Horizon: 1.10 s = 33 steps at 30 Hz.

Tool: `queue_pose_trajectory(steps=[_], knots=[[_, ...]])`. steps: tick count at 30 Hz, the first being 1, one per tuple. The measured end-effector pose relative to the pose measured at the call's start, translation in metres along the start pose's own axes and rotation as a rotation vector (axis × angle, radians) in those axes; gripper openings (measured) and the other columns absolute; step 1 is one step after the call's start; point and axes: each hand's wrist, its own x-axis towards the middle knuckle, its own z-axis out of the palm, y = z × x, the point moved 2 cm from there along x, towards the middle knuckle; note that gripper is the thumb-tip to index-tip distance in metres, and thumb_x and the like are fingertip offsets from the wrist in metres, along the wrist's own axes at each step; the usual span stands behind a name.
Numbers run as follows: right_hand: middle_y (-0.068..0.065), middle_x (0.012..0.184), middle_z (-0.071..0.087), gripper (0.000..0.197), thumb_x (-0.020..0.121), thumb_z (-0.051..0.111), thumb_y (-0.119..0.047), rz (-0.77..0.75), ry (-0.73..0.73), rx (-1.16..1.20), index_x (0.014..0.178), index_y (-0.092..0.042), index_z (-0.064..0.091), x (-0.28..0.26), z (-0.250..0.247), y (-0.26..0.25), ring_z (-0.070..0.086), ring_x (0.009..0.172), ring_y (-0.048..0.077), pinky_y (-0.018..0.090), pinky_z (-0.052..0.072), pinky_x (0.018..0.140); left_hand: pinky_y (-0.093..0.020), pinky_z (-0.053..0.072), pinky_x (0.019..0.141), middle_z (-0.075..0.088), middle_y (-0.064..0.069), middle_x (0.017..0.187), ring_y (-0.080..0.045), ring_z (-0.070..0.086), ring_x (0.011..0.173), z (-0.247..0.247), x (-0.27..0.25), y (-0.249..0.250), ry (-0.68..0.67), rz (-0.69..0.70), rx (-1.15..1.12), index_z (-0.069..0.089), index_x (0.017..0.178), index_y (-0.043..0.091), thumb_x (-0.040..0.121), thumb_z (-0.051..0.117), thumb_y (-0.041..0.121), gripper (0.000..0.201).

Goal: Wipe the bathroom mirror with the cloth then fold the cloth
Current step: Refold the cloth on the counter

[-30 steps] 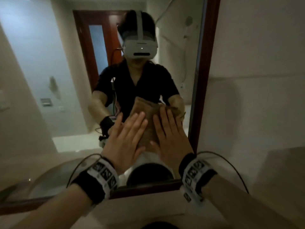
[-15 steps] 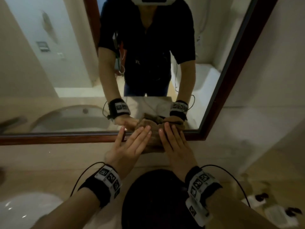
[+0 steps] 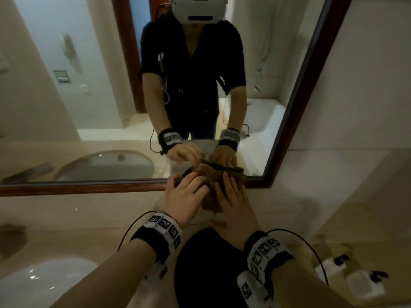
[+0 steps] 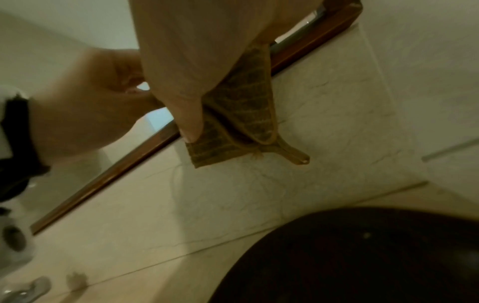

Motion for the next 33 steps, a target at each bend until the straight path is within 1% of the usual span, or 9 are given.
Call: queue_pose_trajectory(steps=[3, 7, 11, 15, 18, 24, 27, 30, 33], knots=[[0.01, 0.158, 0.024, 0.087, 0.08, 0.047, -0.068, 0.13, 0.022, 0.044, 0.15, -0.021, 0.029, -0.018, -0.01, -0.036, 0.027, 0.14, 0.026, 0.041, 0.034, 0.111, -0.035, 0.029, 0.086, 0.069, 0.011, 0.094, -0.016, 0.063, 0.095, -0.023, -0.017, 0.009, -0.025, -0.221, -0.275, 0.061, 0.093, 0.03, 0.085, 0.036, 0.033, 0.026], [-0.005, 0.111, 0.062, 0.029, 0.09, 0.05, -0.045, 0.38, -0.208, 0.386, 0.112, -0.027, 0.055, -0.047, -0.039, -0.084, 0.06, 0.097, 0.017, 0.024, 0.045, 0.079, -0.033, 0.035, 0.082, 0.066, 0.003, 0.077, -0.026, 0.062, 0.078, -0.063, -0.068, 0.011, -0.162, -0.362, -0.501, 0.045, 0.084, 0.032, 0.087, 0.034, 0.034, 0.012], [-0.007, 0.091, 0.067, 0.015, 0.094, 0.051, -0.03, 0.431, -0.196, 0.619, 0.097, -0.024, 0.065, -0.087, -0.067, -0.121, 0.062, 0.082, 0.012, 0.027, 0.051, 0.075, -0.03, 0.033, 0.059, 0.049, 0.009, 0.062, -0.021, 0.052, 0.064, -0.098, -0.122, 0.005, -0.259, -0.52, -0.695, 0.043, 0.072, 0.027, 0.091, 0.054, 0.022, 0.023], [-0.01, 0.079, 0.066, 0.016, 0.095, 0.056, -0.029, 0.397, -0.172, 0.757, 0.086, -0.025, 0.068, -0.119, -0.094, -0.162, 0.06, 0.075, 0.003, 0.018, 0.043, 0.067, -0.046, 0.053, 0.079, 0.069, -0.009, 0.087, -0.028, 0.065, 0.082, -0.113, -0.175, -0.016, -0.226, -0.666, -0.953, 0.064, 0.094, 0.015, 0.08, 0.046, 0.049, 0.042], [-0.007, 0.076, 0.067, 0.017, 0.094, 0.059, -0.028, 0.419, -0.181, 0.812, 0.085, -0.019, 0.07, -0.138, -0.105, -0.192, 0.06, 0.072, 0.004, 0.016, 0.043, 0.065, -0.048, 0.053, 0.077, 0.066, -0.007, 0.078, -0.026, 0.062, 0.073, -0.125, -0.203, -0.023, -0.264, -0.685, -0.963, 0.062, 0.082, 0.02, 0.089, 0.05, 0.037, 0.022], [0.005, 0.077, 0.066, 0.02, 0.092, 0.061, -0.027, 0.449, -0.292, 0.763, 0.082, -0.011, 0.069, -0.153, -0.114, -0.241, 0.061, 0.076, 0.016, 0.025, 0.046, 0.067, -0.043, 0.052, 0.081, 0.062, -0.01, 0.093, -0.033, 0.063, 0.089, -0.135, -0.263, -0.023, -0.318, -0.823, -0.808, 0.057, 0.095, 0.013, 0.094, 0.056, 0.025, 0.012], [0.016, 0.078, 0.068, 0.023, 0.088, 0.068, -0.026, 0.578, -0.297, 0.859, 0.076, -0.006, 0.068, -0.161, -0.104, -0.251, 0.065, 0.076, 0.025, 0.029, 0.049, 0.067, -0.036, 0.05, 0.074, 0.056, -0.006, 0.091, -0.024, 0.058, 0.082, -0.152, -0.286, -0.011, -0.218, -0.928, -0.706, 0.047, 0.097, 0.014, 0.088, 0.066, 0.03, 0.026], [0.017, 0.087, 0.07, 0.009, 0.089, 0.067, -0.014, 0.779, -0.337, 1.208, 0.082, -0.01, 0.07, -0.166, -0.097, -0.265, 0.069, 0.08, 0.028, 0.038, 0.06, 0.07, -0.027, 0.051, 0.069, 0.062, 0.001, 0.089, -0.018, 0.061, 0.081, -0.166, -0.301, 0.018, -0.333, -0.805, -0.95, 0.056, 0.1, 0.014, 0.085, 0.072, 0.03, 0.027], [0.013, 0.082, 0.066, 0.011, 0.095, 0.057, -0.008, 0.9, -0.363, 1.386, 0.095, -0.003, 0.067, -0.169, -0.099, -0.28, 0.066, 0.067, 0.02, 0.028, 0.055, 0.05, -0.03, 0.054, 0.077, 0.06, 0.005, 0.102, -0.016, 0.063, 0.087, -0.175, -0.306, 0.034, -0.383, -0.603, -0.923, 0.059, 0.114, 0.021, 0.076, 0.08, 0.033, 0.045]])
